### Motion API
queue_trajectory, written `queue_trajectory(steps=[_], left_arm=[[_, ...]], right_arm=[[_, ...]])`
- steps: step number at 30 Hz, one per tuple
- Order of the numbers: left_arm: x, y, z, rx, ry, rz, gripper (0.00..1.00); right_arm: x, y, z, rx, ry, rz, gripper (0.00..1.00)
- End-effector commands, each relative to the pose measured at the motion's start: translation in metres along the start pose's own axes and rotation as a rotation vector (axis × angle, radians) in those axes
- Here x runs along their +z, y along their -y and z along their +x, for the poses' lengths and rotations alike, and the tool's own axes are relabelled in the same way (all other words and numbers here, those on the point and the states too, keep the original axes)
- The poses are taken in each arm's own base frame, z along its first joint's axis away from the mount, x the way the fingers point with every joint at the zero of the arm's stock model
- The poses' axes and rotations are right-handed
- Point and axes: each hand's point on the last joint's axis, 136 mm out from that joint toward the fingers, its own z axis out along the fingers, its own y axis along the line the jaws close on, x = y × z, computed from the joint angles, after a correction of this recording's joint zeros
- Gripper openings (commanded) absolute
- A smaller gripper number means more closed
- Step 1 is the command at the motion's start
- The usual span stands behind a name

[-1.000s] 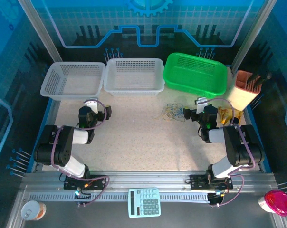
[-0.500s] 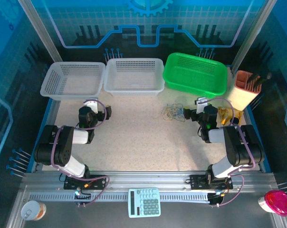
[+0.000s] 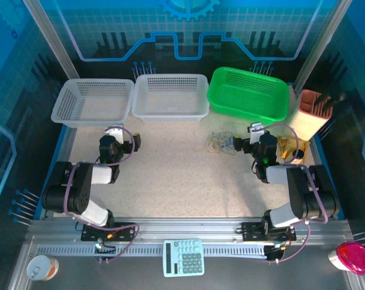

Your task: Untangle the cables

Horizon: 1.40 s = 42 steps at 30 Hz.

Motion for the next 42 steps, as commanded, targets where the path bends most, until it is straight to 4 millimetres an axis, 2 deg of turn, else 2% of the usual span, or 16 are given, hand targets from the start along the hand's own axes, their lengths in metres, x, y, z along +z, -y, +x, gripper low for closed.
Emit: queue_trajectory(steps=[1, 5, 7, 11, 14, 16, 19, 20, 22, 26, 32, 38, 42], left_arm=[[-0.011, -0.016, -0.025, -0.042, 0.049, -0.094, 0.99], [-0.019, -0.02, -0.048, -0.066, 0.026, -0.131, 0.99], [-0.023, -0.019, -0.061, -0.089, 0.0, -0.137, 0.99], [-0.038, -0.008, -0.095, -0.193, -0.031, -0.098, 0.99], [-0.057, 0.003, -0.115, -0.272, -0.037, -0.049, 0.99], [-0.068, 0.007, -0.118, -0.308, -0.058, -0.035, 0.99], [-0.083, 0.023, -0.115, -0.364, -0.116, 0.038, 0.99], [-0.088, 0.031, -0.113, -0.378, -0.129, 0.068, 0.99], [-0.096, 0.046, -0.107, -0.382, -0.154, 0.116, 0.99], [-0.109, 0.085, -0.093, -0.335, -0.199, 0.207, 0.99], [-0.127, 0.139, -0.086, -0.273, -0.241, 0.344, 0.99], [-0.126, 0.159, -0.071, -0.259, -0.275, 0.393, 0.99], [-0.126, 0.165, -0.074, -0.263, -0.272, 0.414, 0.99]], right_arm=[[-0.023, 0.001, -0.032, -0.019, 0.061, 0.038, 1.0], [-0.046, 0.015, -0.062, 0.081, 0.037, 0.093, 1.0], [-0.055, 0.014, -0.072, 0.162, 0.002, 0.07, 1.0], [-0.076, 0.032, -0.085, 0.518, -0.103, 0.145, 1.0], [-0.08, 0.023, -0.1, 0.51, -0.143, 0.079, 1.0], [-0.084, 0.011, -0.103, 0.483, -0.175, 0.009, 1.0], [-0.087, -0.01, -0.092, 0.469, -0.256, -0.092, 0.99], [-0.087, -0.014, -0.097, 0.482, -0.27, -0.111, 0.97], [-0.082, -0.022, -0.085, 0.515, -0.337, -0.127, 0.95], [-0.06, -0.044, -0.058, 0.51, -0.457, -0.143, 0.89], [-0.02, -0.05, -0.021, 0.501, -0.567, -0.001, 0.91], [0.017, -0.073, 0.004, 0.446, -0.644, 0.023, 0.9], [0.034, -0.096, 0.022, 0.404, -0.707, 0.003, 0.88]])
